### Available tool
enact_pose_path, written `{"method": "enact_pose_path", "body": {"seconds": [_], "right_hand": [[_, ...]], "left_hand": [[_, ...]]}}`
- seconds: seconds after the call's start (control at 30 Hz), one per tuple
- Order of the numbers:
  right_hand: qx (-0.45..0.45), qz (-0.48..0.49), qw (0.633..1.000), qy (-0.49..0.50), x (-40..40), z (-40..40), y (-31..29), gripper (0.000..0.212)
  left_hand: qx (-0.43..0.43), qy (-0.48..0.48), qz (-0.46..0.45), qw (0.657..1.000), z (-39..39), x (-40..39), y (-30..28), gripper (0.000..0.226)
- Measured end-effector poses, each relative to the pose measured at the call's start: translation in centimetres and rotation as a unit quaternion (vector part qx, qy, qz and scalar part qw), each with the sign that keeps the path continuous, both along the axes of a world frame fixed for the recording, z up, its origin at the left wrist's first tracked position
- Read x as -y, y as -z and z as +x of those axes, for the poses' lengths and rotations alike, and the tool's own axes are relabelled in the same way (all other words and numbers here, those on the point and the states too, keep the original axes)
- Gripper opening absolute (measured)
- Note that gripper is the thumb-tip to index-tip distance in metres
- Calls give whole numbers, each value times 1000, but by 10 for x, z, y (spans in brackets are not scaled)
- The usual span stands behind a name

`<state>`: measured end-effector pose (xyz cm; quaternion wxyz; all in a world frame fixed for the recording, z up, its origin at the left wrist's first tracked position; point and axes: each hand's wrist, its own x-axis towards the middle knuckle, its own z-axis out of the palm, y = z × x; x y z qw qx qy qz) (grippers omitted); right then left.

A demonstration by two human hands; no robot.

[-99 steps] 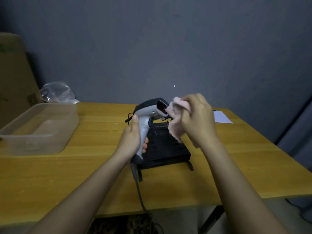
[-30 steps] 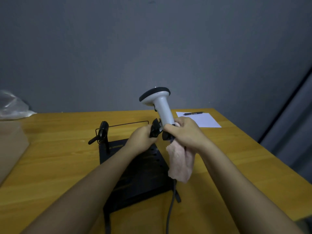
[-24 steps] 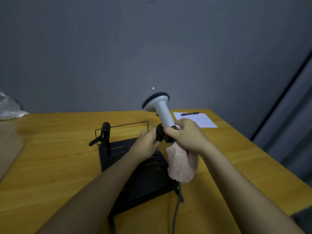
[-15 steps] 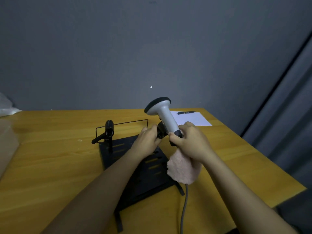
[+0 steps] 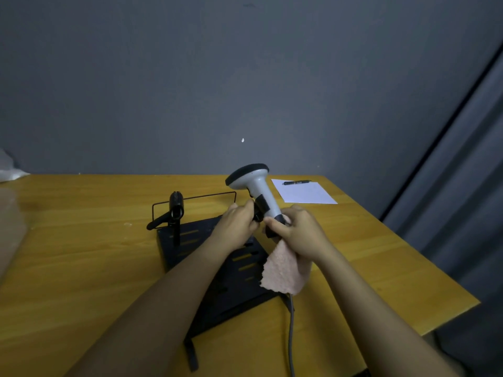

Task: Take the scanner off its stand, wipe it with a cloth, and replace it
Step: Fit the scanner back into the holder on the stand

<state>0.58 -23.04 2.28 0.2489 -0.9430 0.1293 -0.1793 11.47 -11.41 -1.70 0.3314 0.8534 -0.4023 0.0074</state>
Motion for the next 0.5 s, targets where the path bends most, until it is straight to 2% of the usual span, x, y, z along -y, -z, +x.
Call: {"method": "enact_pose_path", "body": {"seconds": [0.3,0.5], "right_hand": [[-7,-17,1000,18,-22,12,4,45],[-8,-1,999,36,-23,6,6,56]], "left_hand": [[-2,38,57,998,29,-12,-7,14],[-9,44,63,997,23,-19,-16,12]]}}
